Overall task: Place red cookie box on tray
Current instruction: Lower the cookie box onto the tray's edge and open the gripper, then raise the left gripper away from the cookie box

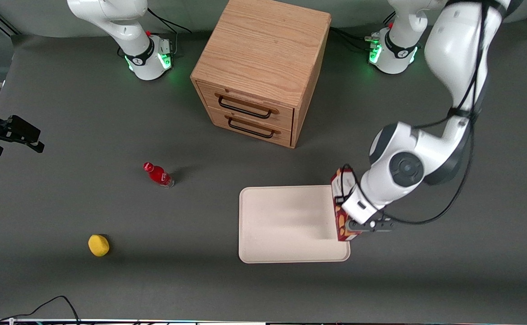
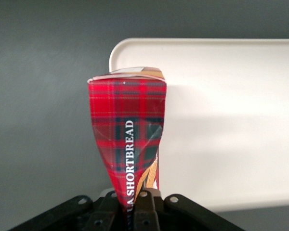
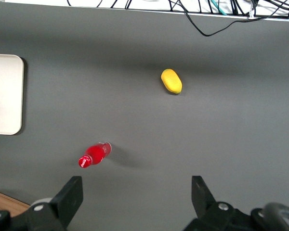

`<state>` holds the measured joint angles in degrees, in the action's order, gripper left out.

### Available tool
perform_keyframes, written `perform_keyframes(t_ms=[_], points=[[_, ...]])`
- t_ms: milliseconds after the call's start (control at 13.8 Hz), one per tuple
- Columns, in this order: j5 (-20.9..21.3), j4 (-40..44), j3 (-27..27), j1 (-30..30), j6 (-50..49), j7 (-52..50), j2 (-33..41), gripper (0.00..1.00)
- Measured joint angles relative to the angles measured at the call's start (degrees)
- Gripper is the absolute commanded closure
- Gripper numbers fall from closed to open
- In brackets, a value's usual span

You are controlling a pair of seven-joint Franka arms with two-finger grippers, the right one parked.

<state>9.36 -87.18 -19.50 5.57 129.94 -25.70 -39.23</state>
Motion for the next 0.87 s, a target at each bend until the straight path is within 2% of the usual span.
perform_keyframes(t_ms=[73, 145, 436, 582, 727, 873], points=[[1.0, 0.1, 0.0, 0.0, 3.1, 0.0, -2.1, 0.84], [1.3, 0.1, 0.0, 0.0, 5.0, 0.0, -3.4, 0.01], [1.7, 1.0, 0.0, -0.4, 3.6, 0.0, -2.7, 0.00], [1.8, 2.4, 0.0, -1.1, -4.7, 1.1, 0.7, 0.00], [1.0, 3.7, 0.4, -2.2, -16.4, 5.1, 7.5, 0.00], [-3.8, 3.9, 4.8, -2.6, -27.3, 13.1, 16.8, 0.00]])
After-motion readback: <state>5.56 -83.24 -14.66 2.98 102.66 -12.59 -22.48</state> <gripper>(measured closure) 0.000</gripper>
